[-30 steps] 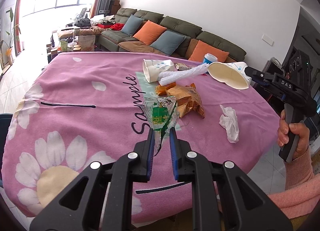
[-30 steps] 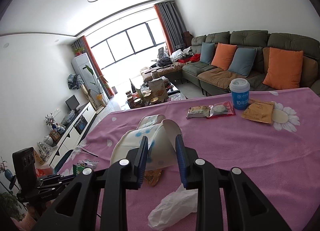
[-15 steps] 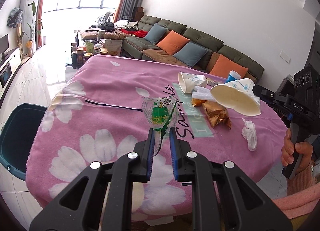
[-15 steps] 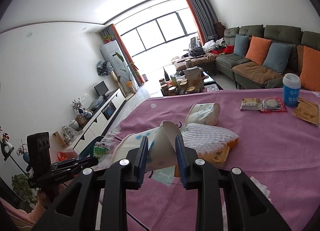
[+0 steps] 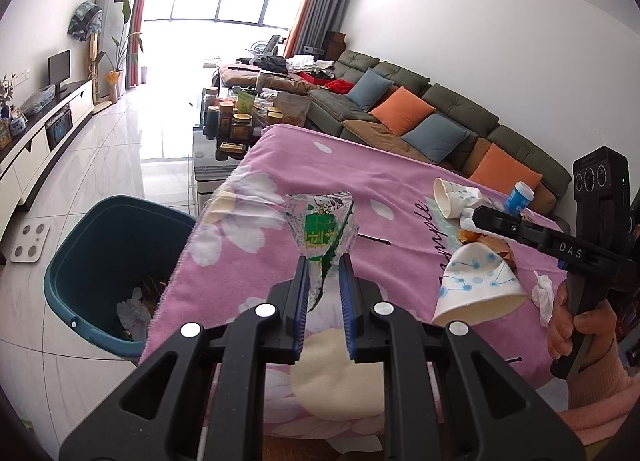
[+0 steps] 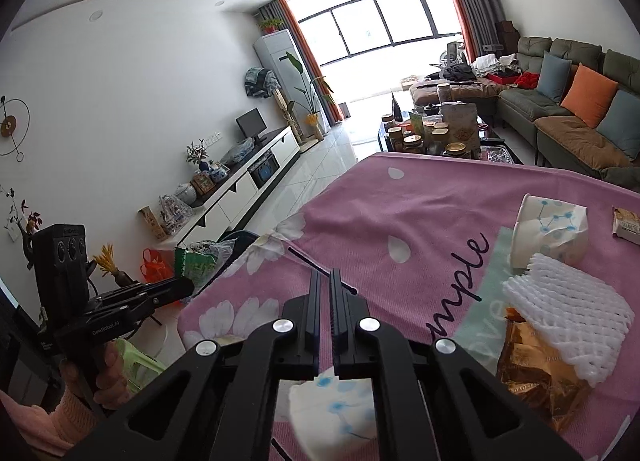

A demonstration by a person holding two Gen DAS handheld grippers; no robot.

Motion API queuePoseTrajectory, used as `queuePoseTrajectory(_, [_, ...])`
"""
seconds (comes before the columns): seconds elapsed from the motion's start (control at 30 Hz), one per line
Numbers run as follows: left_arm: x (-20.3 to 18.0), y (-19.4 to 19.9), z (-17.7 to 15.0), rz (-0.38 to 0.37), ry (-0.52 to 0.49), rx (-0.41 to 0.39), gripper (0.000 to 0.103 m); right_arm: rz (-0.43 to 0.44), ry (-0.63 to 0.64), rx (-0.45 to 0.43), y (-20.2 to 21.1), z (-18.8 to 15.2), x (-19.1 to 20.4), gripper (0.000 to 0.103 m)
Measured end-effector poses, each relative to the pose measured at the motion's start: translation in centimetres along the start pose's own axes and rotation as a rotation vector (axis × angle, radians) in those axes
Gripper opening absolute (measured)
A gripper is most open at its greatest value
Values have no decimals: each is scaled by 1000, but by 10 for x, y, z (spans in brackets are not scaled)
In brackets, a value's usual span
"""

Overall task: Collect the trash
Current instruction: 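Carry the clear wrapper with the left tool while the right tool carries the paper cup toward the teal bin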

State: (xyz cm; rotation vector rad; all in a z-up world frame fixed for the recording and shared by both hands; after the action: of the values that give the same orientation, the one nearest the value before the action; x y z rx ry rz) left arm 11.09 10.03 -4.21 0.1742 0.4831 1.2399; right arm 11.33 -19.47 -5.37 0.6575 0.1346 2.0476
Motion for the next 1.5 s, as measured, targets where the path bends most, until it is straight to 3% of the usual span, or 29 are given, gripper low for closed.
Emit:
queuePoseTrajectory(0.07, [7,2,-3,11,10,4,15,-9,-1,15,-4,-5,-2,8])
queuePoseTrajectory(0.2, [15,1,-11,14,30,21,15,-72,-6,13,8,-9,-16,32])
queuePoseTrajectory(0.5, [15,-8,-15,-10,46,32,15,-184,-1,81,46,-24,-56,41])
queuePoseTrajectory(0.8, [9,-11,-16,-14,40,40,15,-141,90,174,28,-43,-48,44])
queuePoseTrajectory(1.0, [10,-11,-19,-11,42,43,15,-117,130,178,26,-41,-40,34])
queuePoseTrajectory(1.5, [18,3,-12,23,36,9,15,-37,102,92,8,-22,-10,31])
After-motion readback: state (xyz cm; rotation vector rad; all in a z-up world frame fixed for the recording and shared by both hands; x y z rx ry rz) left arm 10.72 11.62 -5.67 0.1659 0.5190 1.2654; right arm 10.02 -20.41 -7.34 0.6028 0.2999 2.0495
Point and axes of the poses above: each gripper's, at about its wrist camera, not at the fingertips, and y roughly against the way its jaws point, x to its left, z to its top, the point moved 3 cm from there along -y, roughly the way its jaws point, and after that the axes turned 14 degrees about -x, right-handed, at the moved point
